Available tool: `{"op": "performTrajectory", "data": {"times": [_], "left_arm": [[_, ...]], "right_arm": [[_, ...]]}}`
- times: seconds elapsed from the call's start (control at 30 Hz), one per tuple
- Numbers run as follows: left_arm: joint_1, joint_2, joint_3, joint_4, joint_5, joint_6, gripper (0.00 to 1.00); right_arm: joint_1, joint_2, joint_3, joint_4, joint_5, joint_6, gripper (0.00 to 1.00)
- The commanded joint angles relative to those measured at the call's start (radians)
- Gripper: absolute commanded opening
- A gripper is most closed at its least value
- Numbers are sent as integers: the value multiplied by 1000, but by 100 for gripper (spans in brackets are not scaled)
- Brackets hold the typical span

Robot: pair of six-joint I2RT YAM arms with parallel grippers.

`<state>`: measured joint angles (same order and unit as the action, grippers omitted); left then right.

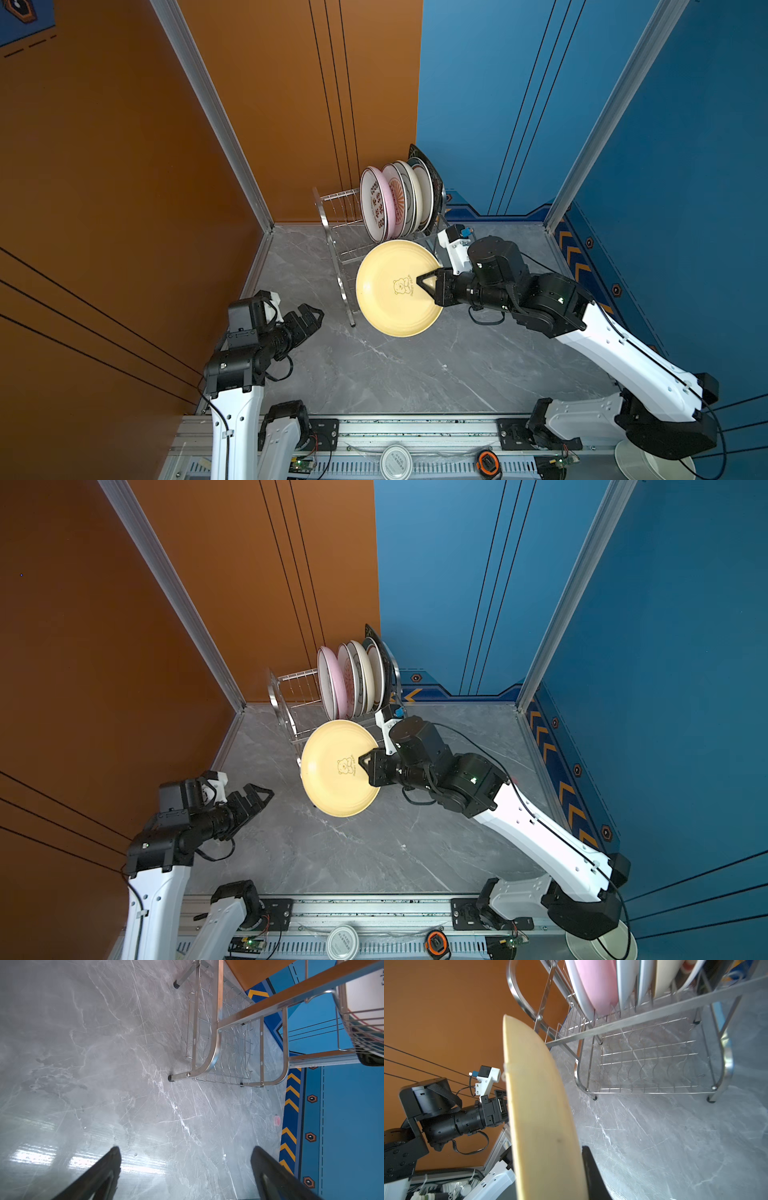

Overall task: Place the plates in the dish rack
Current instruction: 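Carry the upright yellow plate to the rack with the right gripper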

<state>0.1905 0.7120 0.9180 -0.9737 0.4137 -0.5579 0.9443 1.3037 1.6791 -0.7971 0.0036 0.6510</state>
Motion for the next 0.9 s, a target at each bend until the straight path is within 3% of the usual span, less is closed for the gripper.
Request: {"op": "performTrajectory", "data": {"times": [0.0,0.23,0.47,0.87], "left_arm": [[-15,27,-28,94,-24,-6,98],[-31,63,-75,180,-7,-3,98],[-33,74,-166,291,25,-27,98],[-50,112,-179,334,31,-23,98]], "right_arm": [[18,42,138,-71,148,-60,0],[61,266,533,-171,386,-208,0],[118,520,889,-157,644,-382,0],[165,720,916,238,931,-655,0]]}}
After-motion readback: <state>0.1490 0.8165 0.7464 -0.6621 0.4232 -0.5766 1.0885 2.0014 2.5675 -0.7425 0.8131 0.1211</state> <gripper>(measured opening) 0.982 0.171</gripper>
